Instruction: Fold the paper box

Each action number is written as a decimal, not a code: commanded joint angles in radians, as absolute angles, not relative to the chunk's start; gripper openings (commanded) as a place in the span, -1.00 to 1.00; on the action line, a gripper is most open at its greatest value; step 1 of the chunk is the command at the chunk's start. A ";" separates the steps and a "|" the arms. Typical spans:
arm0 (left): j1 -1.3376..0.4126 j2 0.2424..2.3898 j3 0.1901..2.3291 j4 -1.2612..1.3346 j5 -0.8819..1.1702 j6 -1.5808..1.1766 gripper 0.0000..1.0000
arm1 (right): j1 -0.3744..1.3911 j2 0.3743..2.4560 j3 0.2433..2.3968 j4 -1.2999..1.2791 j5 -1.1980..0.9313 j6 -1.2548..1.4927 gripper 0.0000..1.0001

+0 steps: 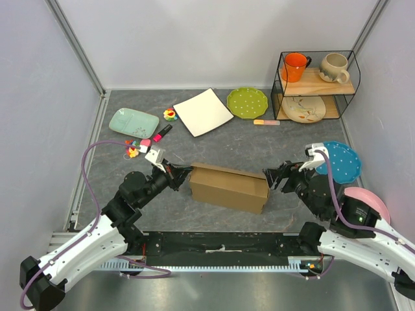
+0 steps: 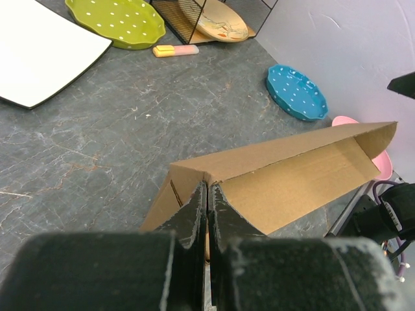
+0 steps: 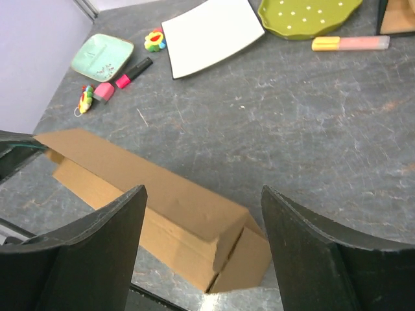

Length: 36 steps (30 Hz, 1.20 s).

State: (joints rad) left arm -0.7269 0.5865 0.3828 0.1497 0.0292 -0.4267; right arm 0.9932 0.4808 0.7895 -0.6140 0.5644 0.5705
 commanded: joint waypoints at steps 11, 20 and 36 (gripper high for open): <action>-0.736 0.598 0.394 0.060 0.052 -0.440 -0.96 | 0.999 0.696 0.714 -0.371 0.430 0.486 -0.08; -0.736 0.595 0.423 0.011 0.022 -0.419 -0.66 | 0.999 0.643 0.574 -0.377 0.357 0.485 -0.17; -0.736 0.514 0.532 -0.175 -0.169 -0.357 -0.52 | 0.999 0.681 0.557 -0.373 0.380 0.476 -0.11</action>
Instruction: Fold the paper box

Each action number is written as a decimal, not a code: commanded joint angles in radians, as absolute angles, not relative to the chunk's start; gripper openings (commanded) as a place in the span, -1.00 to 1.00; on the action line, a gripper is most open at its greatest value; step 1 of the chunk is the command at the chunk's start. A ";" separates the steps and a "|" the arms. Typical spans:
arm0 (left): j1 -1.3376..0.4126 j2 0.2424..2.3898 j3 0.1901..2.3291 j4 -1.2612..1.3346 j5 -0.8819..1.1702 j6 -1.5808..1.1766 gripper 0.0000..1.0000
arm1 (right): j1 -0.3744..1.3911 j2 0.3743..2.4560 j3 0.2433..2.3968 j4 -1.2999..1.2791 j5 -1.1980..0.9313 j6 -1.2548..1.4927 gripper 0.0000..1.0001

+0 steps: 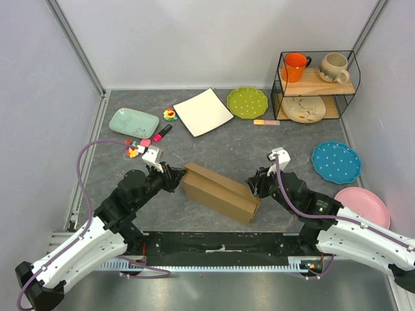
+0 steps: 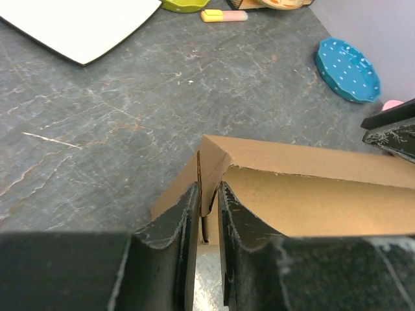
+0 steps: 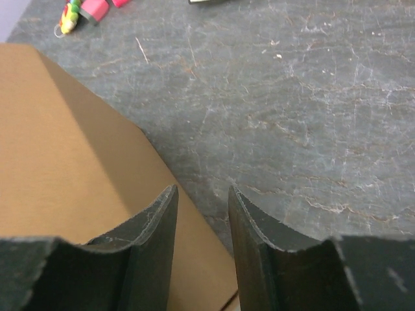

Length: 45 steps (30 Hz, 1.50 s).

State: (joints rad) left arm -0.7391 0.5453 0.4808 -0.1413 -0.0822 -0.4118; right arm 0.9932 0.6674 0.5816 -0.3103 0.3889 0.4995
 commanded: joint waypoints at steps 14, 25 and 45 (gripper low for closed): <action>-0.735 0.529 0.514 -0.176 -0.110 -0.379 -0.35 | 1.000 0.695 0.647 -0.362 0.403 0.508 0.35; -0.735 0.457 0.583 -0.290 -0.124 -0.327 0.00 | 1.000 0.683 0.801 -0.442 0.549 0.508 0.55; -0.735 0.742 0.748 -0.022 -0.221 -0.307 -0.10 | 1.000 0.756 0.807 -0.414 0.394 0.500 0.49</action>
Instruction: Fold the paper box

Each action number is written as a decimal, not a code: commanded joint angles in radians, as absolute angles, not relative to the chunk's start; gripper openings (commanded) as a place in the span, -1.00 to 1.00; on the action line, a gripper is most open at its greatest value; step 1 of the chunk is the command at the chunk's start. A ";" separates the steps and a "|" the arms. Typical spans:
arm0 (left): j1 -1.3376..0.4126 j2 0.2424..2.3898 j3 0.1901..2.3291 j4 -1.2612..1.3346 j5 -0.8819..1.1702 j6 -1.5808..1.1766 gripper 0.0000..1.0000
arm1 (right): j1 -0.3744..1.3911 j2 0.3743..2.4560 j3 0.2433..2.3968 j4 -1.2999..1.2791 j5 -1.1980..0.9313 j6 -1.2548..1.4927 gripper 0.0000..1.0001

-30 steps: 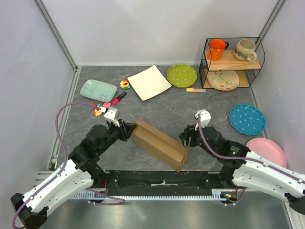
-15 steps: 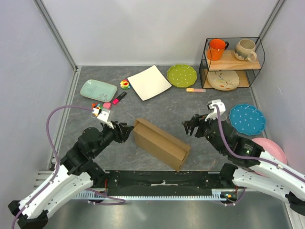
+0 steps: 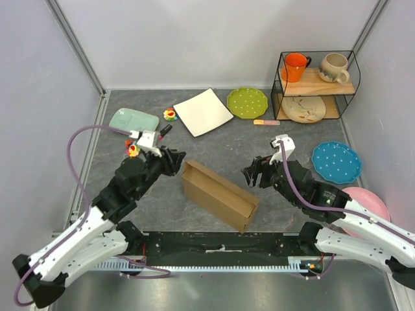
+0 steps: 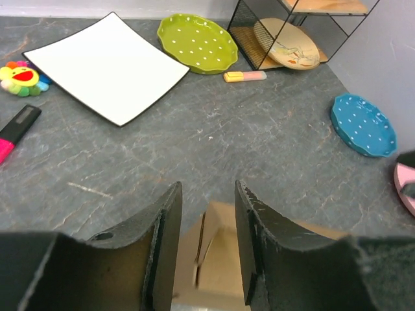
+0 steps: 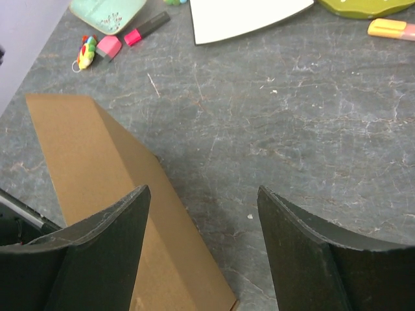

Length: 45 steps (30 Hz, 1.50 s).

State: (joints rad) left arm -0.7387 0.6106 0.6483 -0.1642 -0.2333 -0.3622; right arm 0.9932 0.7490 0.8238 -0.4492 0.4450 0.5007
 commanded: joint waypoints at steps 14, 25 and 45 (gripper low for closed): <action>-0.736 0.855 0.588 0.054 -0.009 -0.422 -0.35 | 0.999 0.716 0.752 -0.410 0.356 0.514 0.48; -0.736 0.739 0.411 0.083 -0.021 -0.505 -0.58 | 0.999 0.781 0.885 -0.374 0.351 0.495 0.47; -0.736 0.718 0.347 0.141 -0.066 -0.558 -0.60 | 1.012 1.071 0.815 -0.204 -0.063 0.472 0.28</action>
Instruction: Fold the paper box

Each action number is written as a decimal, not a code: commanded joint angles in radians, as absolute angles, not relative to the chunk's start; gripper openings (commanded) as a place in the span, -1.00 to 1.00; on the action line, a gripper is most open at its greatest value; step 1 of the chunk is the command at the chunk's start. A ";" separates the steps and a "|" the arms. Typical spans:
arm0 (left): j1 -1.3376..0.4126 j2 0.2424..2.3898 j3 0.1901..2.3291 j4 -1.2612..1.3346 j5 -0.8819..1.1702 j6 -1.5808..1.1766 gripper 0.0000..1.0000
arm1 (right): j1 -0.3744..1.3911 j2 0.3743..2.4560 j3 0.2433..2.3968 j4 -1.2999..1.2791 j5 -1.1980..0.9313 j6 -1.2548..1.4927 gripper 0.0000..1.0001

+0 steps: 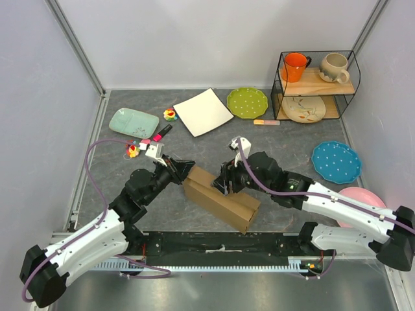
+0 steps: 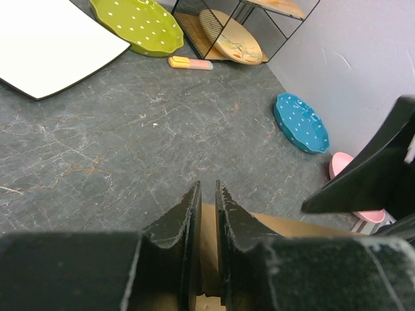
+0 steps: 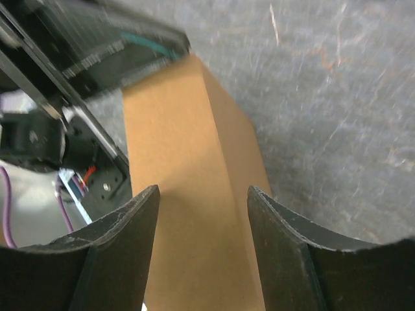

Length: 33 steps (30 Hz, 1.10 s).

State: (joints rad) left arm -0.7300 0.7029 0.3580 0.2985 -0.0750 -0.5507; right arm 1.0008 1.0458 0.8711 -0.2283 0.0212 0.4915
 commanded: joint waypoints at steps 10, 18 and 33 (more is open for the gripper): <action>-0.736 0.721 0.524 0.022 -0.123 -0.529 -0.45 | 1.020 1.065 0.753 -0.224 -0.043 0.459 0.25; -0.735 0.788 0.672 0.069 -0.091 -0.489 -0.56 | 1.020 1.069 0.752 -0.230 -0.025 0.453 0.25; -0.735 0.769 0.356 0.127 -0.021 -0.644 -0.74 | 1.020 1.043 0.808 -0.265 -0.006 0.446 0.26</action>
